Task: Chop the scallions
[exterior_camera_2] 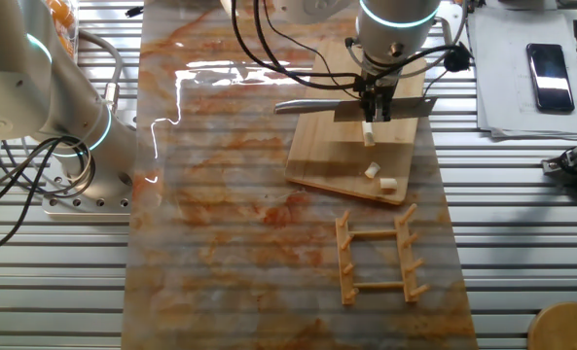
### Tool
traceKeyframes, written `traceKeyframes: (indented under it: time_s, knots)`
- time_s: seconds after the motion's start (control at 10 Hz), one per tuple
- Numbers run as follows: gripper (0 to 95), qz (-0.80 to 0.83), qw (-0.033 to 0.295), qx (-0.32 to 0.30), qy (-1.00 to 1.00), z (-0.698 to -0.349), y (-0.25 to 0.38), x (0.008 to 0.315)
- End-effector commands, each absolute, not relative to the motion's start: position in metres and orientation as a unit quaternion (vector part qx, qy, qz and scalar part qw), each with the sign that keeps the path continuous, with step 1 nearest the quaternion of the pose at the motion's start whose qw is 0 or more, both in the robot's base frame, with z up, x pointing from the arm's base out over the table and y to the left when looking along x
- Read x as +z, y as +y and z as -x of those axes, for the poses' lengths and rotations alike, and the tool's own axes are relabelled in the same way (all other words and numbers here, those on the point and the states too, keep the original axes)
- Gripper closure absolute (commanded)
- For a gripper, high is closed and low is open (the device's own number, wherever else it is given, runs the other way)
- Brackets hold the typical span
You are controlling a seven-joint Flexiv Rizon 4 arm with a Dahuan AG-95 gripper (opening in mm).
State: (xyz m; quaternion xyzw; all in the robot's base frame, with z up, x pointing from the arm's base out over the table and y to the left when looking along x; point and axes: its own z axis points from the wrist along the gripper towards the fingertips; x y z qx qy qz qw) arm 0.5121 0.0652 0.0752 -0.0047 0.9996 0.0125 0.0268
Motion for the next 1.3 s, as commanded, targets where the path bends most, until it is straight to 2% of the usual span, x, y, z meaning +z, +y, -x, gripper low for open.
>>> traceKeyframes:
  time_s: [0.1,1.3]
  knots:
    - [95.0,0.006,0.026,0.012,1.000,-0.515,0.063,0.070]
    - [95.0,0.003,0.024,0.005,1.000,-0.524,0.057,0.059]
